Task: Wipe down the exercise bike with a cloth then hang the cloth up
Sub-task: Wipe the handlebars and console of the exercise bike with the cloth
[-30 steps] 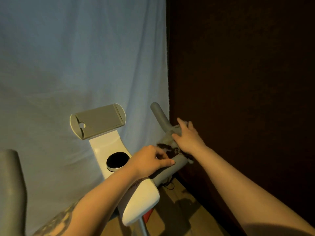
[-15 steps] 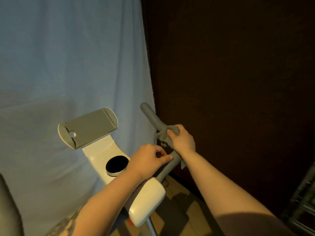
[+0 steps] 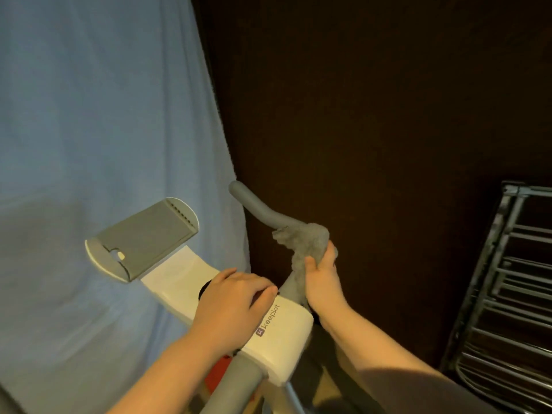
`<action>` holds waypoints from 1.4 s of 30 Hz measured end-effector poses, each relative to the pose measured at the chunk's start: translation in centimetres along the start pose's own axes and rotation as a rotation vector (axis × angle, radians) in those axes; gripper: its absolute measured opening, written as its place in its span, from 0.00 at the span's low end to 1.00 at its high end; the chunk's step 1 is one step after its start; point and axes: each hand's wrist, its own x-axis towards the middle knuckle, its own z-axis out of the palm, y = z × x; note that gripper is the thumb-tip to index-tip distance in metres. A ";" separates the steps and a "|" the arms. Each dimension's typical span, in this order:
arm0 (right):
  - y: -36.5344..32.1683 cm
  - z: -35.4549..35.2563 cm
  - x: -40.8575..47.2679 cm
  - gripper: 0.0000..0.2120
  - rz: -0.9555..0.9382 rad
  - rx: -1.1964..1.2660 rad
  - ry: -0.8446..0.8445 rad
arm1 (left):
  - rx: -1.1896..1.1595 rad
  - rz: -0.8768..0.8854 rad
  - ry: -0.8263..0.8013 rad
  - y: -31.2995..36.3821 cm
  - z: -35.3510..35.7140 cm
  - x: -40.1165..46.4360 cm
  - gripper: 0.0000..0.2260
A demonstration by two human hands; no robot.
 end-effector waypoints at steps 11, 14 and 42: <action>-1.8 -3.3 0.8 0.23 -0.562 -0.628 -0.115 | 0.041 0.010 0.033 0.1 0.1 -0.1 0.15; 0.2 -2.2 0.6 0.11 -0.603 -0.373 -0.126 | 0.043 0.020 0.052 0.1 0.1 -0.3 0.15; -1.4 -2.6 6.9 0.11 -0.706 -0.449 -0.214 | 0.058 -0.223 -0.068 2.7 0.8 2.5 0.14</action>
